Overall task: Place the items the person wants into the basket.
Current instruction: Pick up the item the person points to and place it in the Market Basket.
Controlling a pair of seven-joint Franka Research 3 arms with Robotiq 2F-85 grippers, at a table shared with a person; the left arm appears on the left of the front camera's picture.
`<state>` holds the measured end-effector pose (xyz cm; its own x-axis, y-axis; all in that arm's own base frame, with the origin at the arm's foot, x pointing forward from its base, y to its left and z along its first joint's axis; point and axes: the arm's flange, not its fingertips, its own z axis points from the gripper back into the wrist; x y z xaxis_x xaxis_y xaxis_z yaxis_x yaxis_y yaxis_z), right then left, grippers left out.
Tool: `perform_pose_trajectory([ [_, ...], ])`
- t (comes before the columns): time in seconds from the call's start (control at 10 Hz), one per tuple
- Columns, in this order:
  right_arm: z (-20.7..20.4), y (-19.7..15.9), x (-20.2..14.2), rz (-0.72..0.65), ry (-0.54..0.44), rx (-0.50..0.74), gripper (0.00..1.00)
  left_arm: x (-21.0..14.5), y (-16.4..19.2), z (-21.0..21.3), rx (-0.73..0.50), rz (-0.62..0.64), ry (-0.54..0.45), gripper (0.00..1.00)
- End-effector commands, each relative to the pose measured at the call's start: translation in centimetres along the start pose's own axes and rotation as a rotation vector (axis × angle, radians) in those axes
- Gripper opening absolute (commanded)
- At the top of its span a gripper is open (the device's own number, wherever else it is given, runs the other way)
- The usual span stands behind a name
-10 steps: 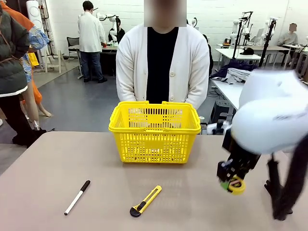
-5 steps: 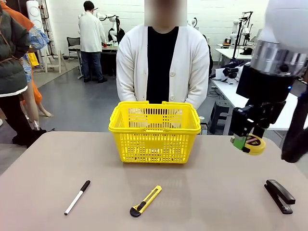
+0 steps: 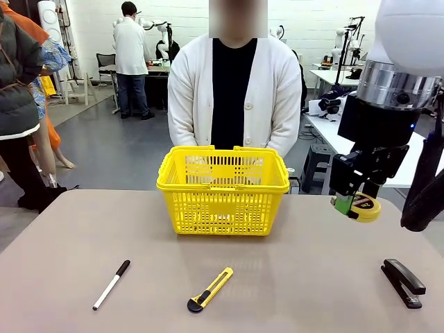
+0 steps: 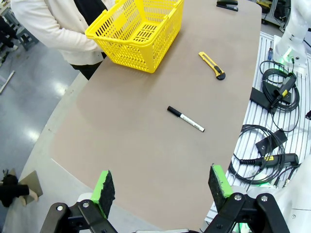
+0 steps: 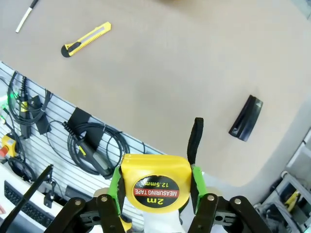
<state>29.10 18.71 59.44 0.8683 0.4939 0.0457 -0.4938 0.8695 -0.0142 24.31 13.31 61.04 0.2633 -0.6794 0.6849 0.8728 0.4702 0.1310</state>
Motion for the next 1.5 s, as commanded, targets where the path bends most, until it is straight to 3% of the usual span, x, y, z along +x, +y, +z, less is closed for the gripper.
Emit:
perform_pose_trajectory([
  [0.0, -0.1, 0.1, -0.2, 0.006, 0.001, 0.002, 0.04, 0.1, 0.0, 0.0, 0.008, 0.013, 0.010, 1.00],
  [0.1, 0.0, 0.0, 0.0, 0.000, 0.000, 0.000, 0.64, 0.1, 0.0, 0.0, 0.008, 0.013, 0.010, 1.00],
  [0.2, 2.0, 0.4, 2.1, 0.224, -0.015, -0.130, 0.64, 0.1, 0.0, 0.0, 0.008, 0.013, 0.010, 1.00],
  [0.3, 4.2, 0.6, 5.7, 0.364, -0.057, -0.154, 0.64, 0.1, 0.0, 0.0, 0.008, 0.013, 0.010, 1.00],
  [0.6, 7.1, 1.5, 19.3, 0.602, -0.018, -0.153, 0.64, 0.1, 0.0, 0.0, 0.008, 0.013, 0.010, 1.00],
  [0.9, 3.7, 4.9, 30.4, 0.802, -0.038, -0.179, 0.64, 0.1, 0.0, 0.0, 0.008, 0.013, 0.010, 1.00],
  [1.1, 0.1, 6.8, 34.3, 0.904, -0.054, -0.146, 0.64, 0.1, 0.0, 0.0, 0.008, 0.013, 0.010, 1.00],
  [1.4, -3.4, 6.7, 36.4, 0.949, -0.040, -0.089, 0.64, 0.1, 0.0, 0.0, 0.008, 0.013, 0.010, 1.00],
])
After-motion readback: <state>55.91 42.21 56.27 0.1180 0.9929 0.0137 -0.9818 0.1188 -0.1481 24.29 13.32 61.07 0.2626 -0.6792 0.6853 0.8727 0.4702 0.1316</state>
